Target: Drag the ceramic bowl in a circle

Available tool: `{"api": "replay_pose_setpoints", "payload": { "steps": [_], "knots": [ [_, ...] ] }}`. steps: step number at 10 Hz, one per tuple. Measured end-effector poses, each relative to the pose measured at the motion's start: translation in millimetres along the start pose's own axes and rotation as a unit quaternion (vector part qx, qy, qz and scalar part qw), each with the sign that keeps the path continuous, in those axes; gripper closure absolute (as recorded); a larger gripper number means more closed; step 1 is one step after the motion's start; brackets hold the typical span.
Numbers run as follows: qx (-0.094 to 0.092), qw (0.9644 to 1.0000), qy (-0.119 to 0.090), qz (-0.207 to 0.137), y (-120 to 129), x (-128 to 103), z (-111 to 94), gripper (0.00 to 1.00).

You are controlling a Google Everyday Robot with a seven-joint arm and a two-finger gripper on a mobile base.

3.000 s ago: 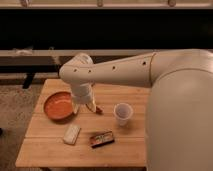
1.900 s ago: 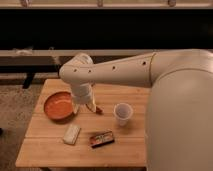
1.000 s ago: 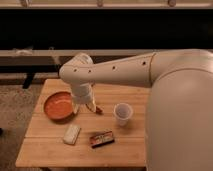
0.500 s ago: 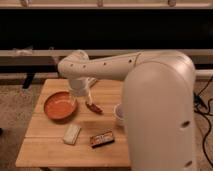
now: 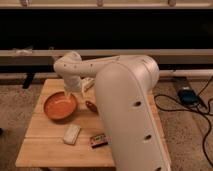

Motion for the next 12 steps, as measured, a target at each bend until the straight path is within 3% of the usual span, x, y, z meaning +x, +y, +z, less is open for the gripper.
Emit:
{"api": "replay_pose_setpoints", "payload": {
  "steps": [3,8,9,12],
  "knots": [
    [0.002,0.9998,0.008,-0.016,3,0,18,0.35],
    [-0.012,0.9975,0.058,-0.038,8,7,55,0.35],
    [-0.013,0.9968,0.069,-0.038,6,8,61,0.38],
    [-0.005,0.9938,0.1,-0.049,9,11,77,0.66]
  ]
}}
